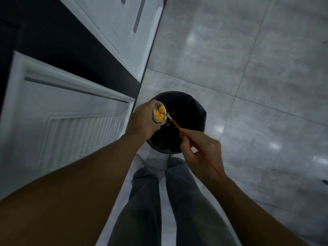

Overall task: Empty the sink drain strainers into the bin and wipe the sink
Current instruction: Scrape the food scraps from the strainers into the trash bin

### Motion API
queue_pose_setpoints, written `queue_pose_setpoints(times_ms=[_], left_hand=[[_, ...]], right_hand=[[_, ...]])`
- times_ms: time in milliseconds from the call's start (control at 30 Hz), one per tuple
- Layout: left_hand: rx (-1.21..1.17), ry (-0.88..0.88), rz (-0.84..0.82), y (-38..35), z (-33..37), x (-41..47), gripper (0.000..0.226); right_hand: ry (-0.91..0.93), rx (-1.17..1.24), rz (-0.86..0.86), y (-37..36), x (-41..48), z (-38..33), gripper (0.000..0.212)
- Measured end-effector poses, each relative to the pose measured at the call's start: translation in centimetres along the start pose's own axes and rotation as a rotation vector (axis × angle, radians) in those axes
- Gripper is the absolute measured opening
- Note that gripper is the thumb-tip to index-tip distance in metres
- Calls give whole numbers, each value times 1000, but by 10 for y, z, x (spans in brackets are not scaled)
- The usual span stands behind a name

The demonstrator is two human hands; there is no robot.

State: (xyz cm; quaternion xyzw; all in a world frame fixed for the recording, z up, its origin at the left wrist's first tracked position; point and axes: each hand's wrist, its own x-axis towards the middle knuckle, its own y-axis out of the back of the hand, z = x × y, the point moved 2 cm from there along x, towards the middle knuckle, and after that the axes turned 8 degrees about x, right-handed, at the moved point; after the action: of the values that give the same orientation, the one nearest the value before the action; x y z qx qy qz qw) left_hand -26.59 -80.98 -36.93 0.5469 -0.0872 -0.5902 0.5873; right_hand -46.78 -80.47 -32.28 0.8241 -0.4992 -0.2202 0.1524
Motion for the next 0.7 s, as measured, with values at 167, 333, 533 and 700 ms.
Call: queue_pose_setpoints(times_ms=[167, 333, 533, 700], left_hand=[[-4, -19, -27, -2, 9, -1, 62], [-7, -31, -38, -1, 12, -2, 59], [17, 2, -66, -4, 12, -5, 62], [31, 21, -76, -8, 11, -6, 62]], right_hand=[[53, 31, -68, -14, 3, -8, 25], [22, 14, -58, -16, 3, -3, 28], [5, 15, -26, -11, -5, 7, 27], [11, 25, -3, -9, -7, 12, 26]])
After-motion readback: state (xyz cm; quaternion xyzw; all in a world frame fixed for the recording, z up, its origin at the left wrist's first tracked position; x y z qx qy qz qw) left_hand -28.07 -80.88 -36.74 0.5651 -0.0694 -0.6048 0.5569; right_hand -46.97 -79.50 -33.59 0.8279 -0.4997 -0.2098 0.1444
